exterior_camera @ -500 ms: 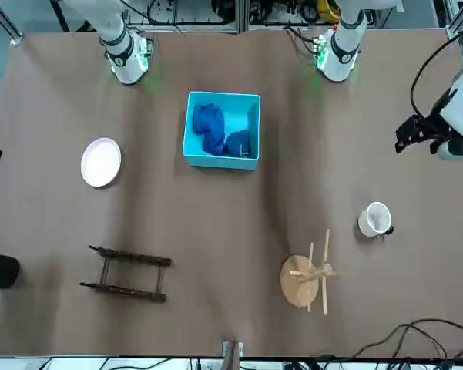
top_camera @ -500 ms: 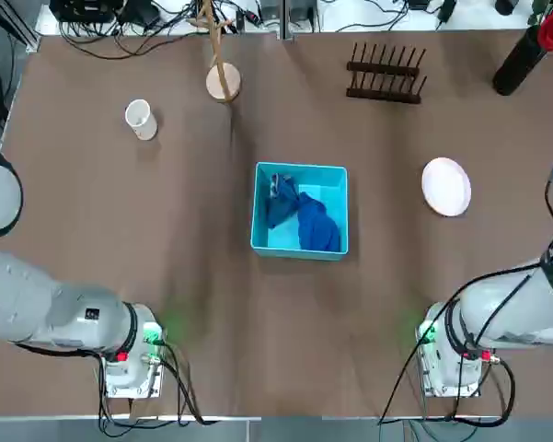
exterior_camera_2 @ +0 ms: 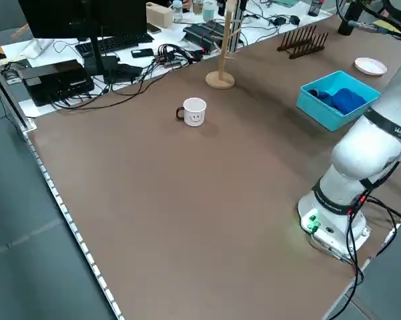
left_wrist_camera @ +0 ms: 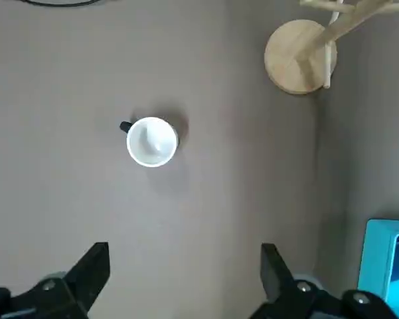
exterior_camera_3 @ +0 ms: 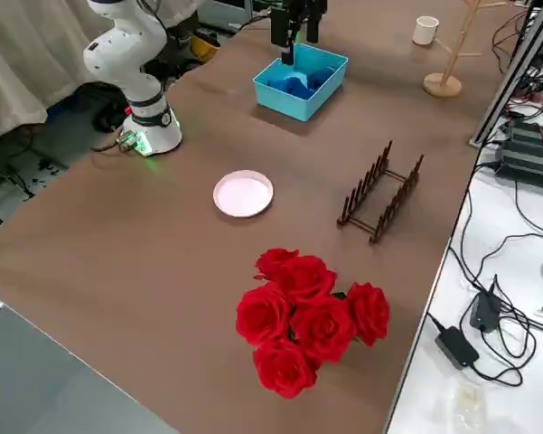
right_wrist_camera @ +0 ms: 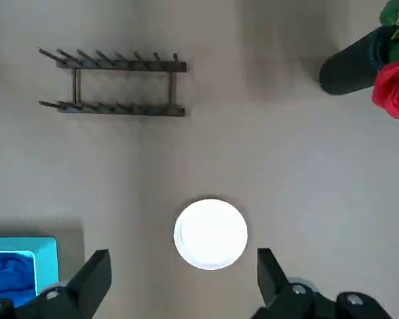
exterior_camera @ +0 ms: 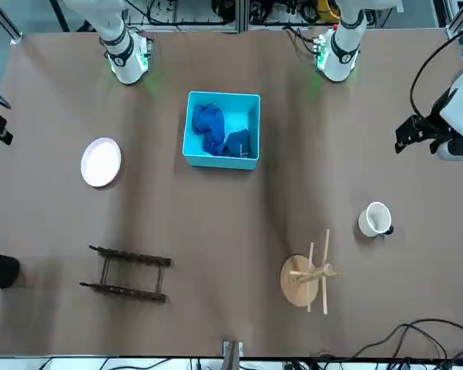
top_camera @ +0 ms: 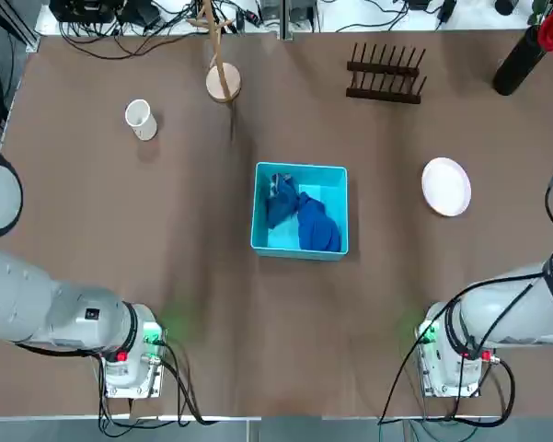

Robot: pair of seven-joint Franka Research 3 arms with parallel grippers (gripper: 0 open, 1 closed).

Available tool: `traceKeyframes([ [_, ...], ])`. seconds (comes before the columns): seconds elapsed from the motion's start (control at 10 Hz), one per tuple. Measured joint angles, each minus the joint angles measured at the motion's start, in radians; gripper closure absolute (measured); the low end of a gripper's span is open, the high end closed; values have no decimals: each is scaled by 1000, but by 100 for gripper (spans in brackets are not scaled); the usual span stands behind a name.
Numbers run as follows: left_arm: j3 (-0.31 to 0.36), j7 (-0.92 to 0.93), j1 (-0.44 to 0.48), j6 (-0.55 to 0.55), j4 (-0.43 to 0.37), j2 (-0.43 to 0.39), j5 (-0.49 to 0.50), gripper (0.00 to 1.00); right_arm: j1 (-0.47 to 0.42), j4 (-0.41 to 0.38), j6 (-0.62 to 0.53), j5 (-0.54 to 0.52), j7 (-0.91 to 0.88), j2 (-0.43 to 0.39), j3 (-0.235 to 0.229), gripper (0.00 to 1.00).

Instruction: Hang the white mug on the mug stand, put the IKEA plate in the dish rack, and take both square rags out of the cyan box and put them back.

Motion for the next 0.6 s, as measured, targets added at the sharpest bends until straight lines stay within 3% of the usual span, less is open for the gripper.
traceKeyframes([
  [0.3, 49, 0, 2, 6, -13, 25, 0, 0, 27, -7, 7, 4, -4, -2, -25, 3],
  [0.6, 141, -18, 20, 156, -79, 112, -18, 0, 29, -8, 7, 4, -4, -2, -26, 3],
])
